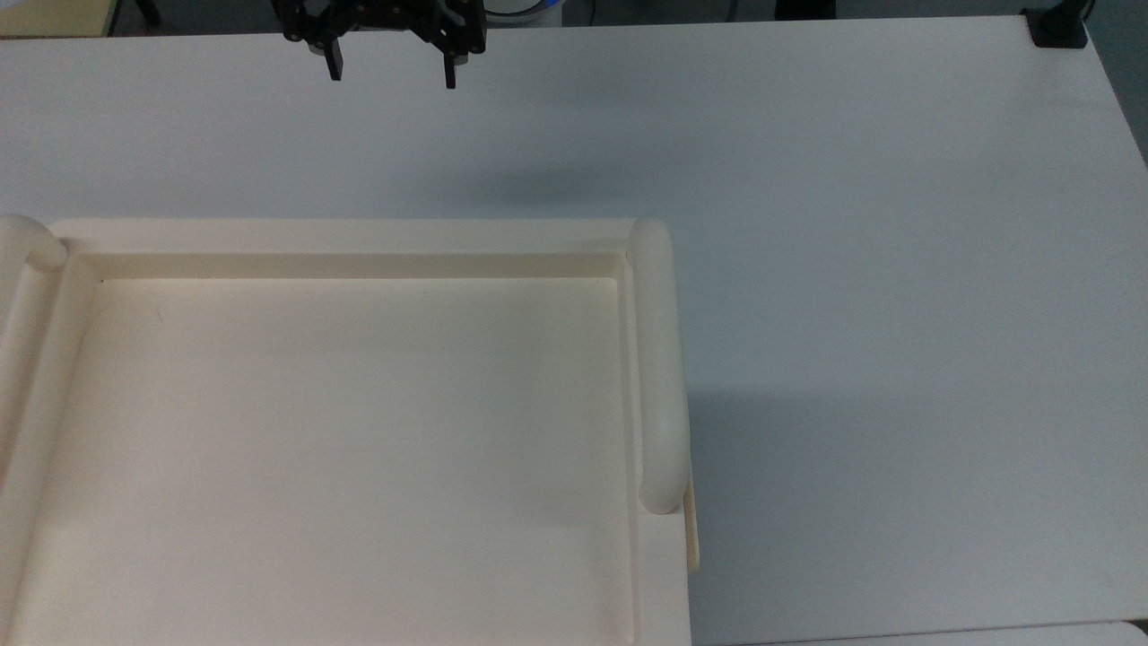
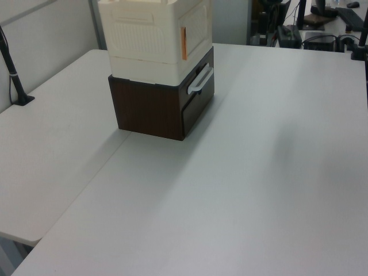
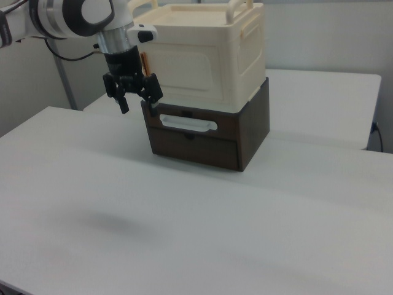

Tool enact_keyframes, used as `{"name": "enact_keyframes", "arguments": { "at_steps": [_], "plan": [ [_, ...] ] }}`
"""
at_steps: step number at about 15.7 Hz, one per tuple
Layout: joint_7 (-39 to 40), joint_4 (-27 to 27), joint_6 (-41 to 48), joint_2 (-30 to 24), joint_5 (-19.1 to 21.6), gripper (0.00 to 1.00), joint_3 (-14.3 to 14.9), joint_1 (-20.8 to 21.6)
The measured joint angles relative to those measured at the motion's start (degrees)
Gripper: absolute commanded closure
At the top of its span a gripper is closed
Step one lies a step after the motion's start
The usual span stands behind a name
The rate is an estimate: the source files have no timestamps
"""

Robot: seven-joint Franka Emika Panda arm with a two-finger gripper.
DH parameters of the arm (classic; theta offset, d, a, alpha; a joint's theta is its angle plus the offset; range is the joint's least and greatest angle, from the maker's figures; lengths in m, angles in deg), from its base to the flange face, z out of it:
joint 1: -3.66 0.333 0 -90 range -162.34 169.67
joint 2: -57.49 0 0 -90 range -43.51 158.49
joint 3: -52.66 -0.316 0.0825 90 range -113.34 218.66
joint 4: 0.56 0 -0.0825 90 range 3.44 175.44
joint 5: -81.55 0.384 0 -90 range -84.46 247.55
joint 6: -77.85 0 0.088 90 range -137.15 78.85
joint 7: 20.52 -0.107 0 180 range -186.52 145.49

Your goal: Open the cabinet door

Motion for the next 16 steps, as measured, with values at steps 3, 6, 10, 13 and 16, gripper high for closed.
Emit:
{"name": "enact_keyframes", "arguments": {
  "at_steps": [3,6,10,13,16],
  "plan": [
    [-0.05,0.02,0.0,0.0,0.0,0.0,0.0,0.0],
    [-0.05,0.05,0.0,0.0,0.0,0.0,0.0,0.0],
    [-0.05,0.09,0.0,0.0,0.0,0.0,0.0,0.0],
    [-0.05,0.16,-0.04,0.01,0.0,0.0,-0.02,0.0],
    [-0.05,0.26,-1.81,0.22,0.0,0.0,-0.23,0.17]
  ]
}}
